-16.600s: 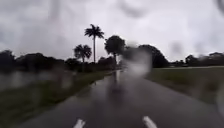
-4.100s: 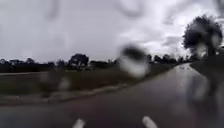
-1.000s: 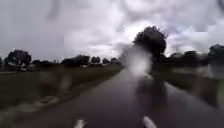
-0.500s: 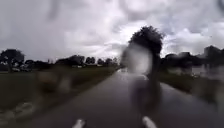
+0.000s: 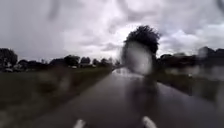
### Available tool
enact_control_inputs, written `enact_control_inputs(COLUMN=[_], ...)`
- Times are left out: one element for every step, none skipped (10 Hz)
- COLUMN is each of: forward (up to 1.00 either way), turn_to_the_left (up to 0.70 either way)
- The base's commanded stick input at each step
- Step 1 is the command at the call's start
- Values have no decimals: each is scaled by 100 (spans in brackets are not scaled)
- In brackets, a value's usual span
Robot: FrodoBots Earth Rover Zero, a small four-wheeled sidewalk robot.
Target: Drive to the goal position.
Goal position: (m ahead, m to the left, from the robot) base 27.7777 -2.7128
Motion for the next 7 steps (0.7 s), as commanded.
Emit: enact_control_inputs(forward=[85,85,85,85,85,85,85], turn_to_the_left=[0,0,0,0,0,0,0])
